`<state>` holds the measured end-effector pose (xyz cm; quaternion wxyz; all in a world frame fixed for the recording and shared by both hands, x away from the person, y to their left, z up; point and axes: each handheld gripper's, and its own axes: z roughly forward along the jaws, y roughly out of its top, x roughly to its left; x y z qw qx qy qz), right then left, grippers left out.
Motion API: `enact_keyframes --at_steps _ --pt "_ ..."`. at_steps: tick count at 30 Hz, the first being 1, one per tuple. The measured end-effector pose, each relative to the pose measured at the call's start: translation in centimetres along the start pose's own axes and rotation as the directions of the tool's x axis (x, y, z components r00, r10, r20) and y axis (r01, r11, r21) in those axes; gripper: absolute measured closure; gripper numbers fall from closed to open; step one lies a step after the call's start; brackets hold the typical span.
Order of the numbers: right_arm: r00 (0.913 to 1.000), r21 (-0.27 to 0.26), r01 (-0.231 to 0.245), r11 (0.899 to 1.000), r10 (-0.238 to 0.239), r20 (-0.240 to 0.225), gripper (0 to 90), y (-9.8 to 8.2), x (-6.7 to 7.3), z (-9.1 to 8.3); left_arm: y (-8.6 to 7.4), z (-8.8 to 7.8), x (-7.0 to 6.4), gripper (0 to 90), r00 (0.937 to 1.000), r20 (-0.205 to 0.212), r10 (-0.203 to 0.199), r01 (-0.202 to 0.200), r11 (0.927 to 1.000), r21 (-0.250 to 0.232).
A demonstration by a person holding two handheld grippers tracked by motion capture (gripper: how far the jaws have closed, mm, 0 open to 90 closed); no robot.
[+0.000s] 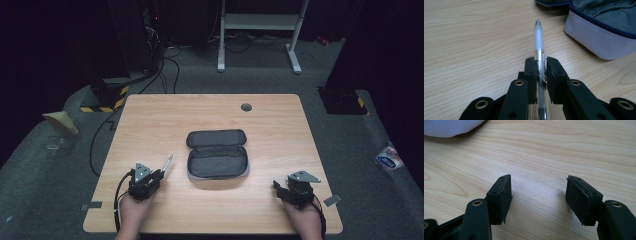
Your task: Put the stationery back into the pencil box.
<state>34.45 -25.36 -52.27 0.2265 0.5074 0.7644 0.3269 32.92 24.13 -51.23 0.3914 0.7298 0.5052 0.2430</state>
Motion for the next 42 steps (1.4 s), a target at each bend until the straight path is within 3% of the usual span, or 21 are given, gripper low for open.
enact_keyframes --at_steps 14,18,23,29,42 --pt "0.9999 -0.003 0.013 1.0 -0.013 -0.009 37.4 0.0 0.0 0.1 0.9 -1.0 -1.3 78.9 0.9982 0.053 0.028 -0.026 0.9989 -0.038" --pt "0.9999 -0.002 0.008 1.0 -0.008 -0.008 37.4 0.0 0.0 0.0 1.7 -1.4 -1.7 79.0 0.9965 0.063 0.055 -0.051 0.9967 -0.063" --pt "0.9998 -0.001 0.012 1.0 -0.012 -0.014 37.3 0.0 0.0 0.0 2.4 -1.6 -2.0 79.0 0.9952 0.088 0.043 -0.036 0.9961 -0.081" --pt "0.9998 0.0 0.011 1.0 -0.011 -0.015 37.3 0.0 0.1 0.0 3.7 -1.5 -2.5 78.9 0.9932 0.1 0.06 -0.052 0.9958 -0.076" --pt "0.9997 0.0 0.013 1.0 -0.013 -0.019 37.2 0.0 0.0 0.0 6.7 -1.1 -4.3 79.0 0.9796 0.157 0.125 -0.112 0.9897 -0.089"
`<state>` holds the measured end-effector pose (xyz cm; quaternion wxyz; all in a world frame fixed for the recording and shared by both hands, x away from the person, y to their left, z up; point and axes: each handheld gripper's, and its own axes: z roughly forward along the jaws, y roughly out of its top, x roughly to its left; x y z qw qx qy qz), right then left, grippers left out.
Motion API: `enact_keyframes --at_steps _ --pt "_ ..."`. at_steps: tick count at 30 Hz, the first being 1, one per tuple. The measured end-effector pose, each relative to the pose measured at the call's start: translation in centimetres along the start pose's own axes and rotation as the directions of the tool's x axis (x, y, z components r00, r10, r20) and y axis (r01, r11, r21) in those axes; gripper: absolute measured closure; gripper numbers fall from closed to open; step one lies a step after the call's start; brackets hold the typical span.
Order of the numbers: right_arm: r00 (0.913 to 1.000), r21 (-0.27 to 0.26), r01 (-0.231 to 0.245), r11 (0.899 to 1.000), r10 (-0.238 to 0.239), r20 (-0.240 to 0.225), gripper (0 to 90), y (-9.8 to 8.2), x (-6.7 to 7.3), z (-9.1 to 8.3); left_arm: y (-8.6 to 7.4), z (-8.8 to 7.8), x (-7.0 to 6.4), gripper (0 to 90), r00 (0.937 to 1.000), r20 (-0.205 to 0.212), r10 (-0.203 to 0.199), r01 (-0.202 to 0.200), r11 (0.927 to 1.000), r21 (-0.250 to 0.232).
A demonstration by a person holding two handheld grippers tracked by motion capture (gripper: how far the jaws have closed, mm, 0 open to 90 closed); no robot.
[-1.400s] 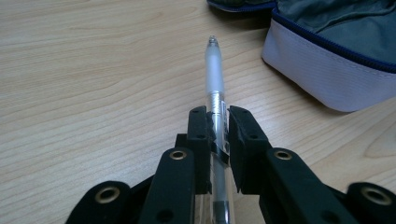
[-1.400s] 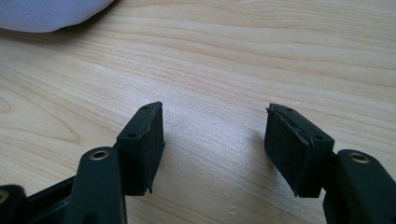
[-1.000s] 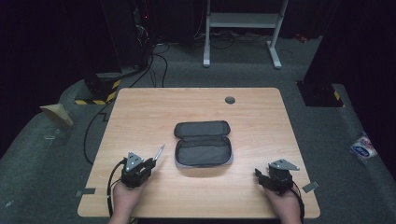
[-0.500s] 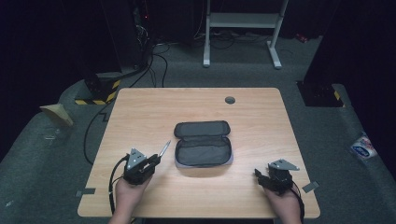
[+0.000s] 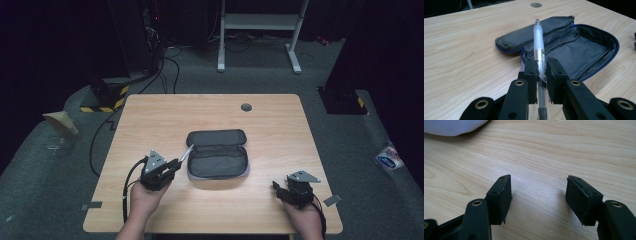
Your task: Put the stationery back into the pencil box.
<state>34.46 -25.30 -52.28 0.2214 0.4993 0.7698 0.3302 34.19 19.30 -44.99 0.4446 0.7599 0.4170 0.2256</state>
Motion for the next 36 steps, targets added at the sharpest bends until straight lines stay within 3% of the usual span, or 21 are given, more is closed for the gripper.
enact_keyframes --at_steps 8,19,29,36 --pt "1.0 0.0 0.0 1.0 0.0 0.0 37.2 0.0 0.0 0.0 1.5 0.8 -0.7 79.0 0.9993 0.03 0.022 -0.022 0.9998 -0.002" --pt "1.0 0.0 0.0 1.0 0.0 0.0 37.2 0.0 0.0 0.0 2.3 2.2 -1.2 79.0 0.9968 0.068 0.042 -0.042 0.9991 0.005" --pt "1.0 0.001 0.0 1.0 0.0 0.0 37.2 0.0 0.0 0.0 3.5 3.9 -1.9 79.0 0.9912 0.116 0.064 -0.067 0.9976 0.017" --pt "1.0 -0.001 0.001 1.0 -0.001 0.001 37.3 0.0 0.0 0.0 4.4 5.1 -2.7 79.0 0.9822 0.171 0.078 -0.082 0.9965 0.018"
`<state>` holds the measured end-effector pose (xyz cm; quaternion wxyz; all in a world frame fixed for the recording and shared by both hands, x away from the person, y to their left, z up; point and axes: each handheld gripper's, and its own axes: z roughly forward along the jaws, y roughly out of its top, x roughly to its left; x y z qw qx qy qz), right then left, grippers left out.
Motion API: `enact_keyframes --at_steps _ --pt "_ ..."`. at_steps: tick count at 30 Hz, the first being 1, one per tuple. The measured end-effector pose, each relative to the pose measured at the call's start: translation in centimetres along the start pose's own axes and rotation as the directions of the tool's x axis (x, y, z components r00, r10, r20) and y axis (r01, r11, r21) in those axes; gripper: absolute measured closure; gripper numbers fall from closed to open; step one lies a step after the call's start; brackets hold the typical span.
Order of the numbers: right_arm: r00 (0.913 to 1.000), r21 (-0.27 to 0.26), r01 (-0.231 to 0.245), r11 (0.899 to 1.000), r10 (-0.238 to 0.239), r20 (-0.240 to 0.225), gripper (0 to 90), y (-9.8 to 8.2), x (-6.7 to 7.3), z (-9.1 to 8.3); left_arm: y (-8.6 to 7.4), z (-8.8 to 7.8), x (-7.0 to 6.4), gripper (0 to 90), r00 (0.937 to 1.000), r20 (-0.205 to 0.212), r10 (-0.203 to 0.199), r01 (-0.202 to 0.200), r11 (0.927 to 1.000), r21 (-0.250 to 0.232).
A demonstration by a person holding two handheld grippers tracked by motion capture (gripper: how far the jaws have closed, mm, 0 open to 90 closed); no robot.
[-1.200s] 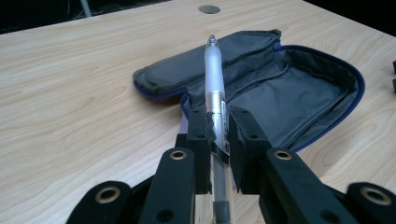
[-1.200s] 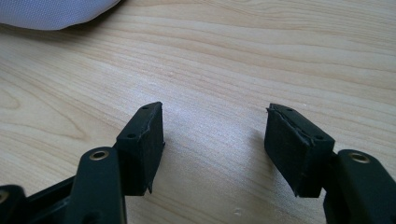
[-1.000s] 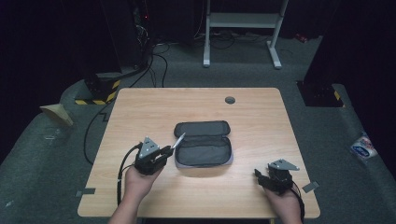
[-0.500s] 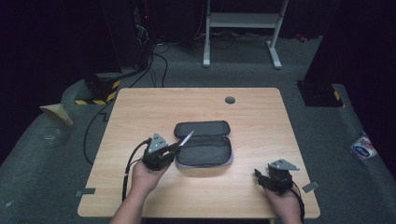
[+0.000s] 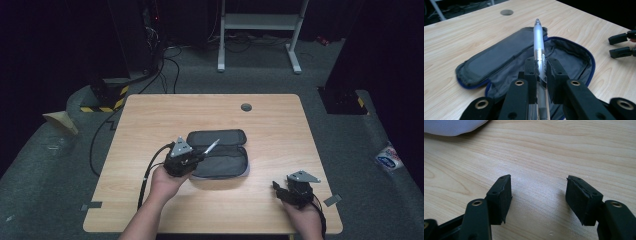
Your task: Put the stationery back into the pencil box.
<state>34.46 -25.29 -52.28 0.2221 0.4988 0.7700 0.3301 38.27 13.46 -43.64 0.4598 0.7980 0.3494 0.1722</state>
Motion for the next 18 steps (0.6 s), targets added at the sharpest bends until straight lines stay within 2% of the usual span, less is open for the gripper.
enact_keyframes --at_steps 5,13,18 --pt "1.0 0.001 -0.002 1.0 0.002 -0.001 37.3 0.0 0.0 0.0 0.6 1.3 -0.4 79.0 0.9989 0.036 0.031 -0.033 0.999 0.031" --pt "1.0 0.001 -0.001 1.0 0.001 -0.001 37.2 0.0 0.0 0.0 1.1 3.1 -0.9 78.9 0.9963 0.085 0.018 -0.021 0.9989 0.041" --pt "1.0 0.001 0.0 1.0 0.0 -0.001 37.3 0.0 0.0 0.0 1.0 4.3 -1.4 78.9 0.9936 0.105 0.041 -0.049 0.9962 0.072"
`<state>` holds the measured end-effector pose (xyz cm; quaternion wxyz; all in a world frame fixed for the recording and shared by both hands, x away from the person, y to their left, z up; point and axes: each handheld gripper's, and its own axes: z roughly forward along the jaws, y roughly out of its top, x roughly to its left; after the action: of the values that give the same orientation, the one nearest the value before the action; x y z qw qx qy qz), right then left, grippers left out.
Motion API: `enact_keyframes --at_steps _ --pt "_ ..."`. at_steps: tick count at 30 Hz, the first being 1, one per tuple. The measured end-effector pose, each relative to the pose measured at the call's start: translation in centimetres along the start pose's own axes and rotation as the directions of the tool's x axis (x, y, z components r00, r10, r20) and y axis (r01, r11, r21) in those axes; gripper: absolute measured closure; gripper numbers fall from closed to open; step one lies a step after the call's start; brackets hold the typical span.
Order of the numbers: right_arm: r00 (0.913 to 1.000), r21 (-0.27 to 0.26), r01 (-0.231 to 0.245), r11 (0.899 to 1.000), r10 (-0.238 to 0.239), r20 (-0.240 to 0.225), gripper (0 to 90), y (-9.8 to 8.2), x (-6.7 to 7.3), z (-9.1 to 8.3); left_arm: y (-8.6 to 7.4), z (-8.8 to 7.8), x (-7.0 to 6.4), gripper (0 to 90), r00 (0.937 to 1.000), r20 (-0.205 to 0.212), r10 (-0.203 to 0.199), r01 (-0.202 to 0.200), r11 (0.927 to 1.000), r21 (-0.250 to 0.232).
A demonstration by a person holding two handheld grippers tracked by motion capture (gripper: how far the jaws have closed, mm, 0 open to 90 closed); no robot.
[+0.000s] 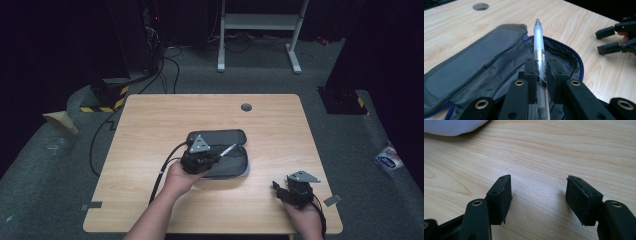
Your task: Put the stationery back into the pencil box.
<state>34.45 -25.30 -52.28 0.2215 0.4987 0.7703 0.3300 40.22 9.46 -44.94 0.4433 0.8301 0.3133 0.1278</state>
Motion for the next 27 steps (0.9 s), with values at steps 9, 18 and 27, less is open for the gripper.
enact_keyframes --at_steps 9,18,27 --pt "1.0 0.0 0.001 1.0 -0.001 0.0 37.2 0.0 0.0 0.0 -0.3 1.5 0.2 78.9 0.9997 0.022 -0.005 0.004 0.9984 0.057" --pt "1.0 -0.002 0.009 1.0 -0.009 -0.002 37.3 0.0 0.0 0.0 -0.6 2.3 -0.3 78.9 0.9987 0.019 0.047 -0.049 0.9928 0.109" --pt "1.0 -0.002 0.008 1.0 -0.008 -0.005 37.3 -0.1 0.1 -0.1 -0.5 2.3 -0.3 73.9 0.9995 -0.002 0.033 -0.033 0.9959 0.085"
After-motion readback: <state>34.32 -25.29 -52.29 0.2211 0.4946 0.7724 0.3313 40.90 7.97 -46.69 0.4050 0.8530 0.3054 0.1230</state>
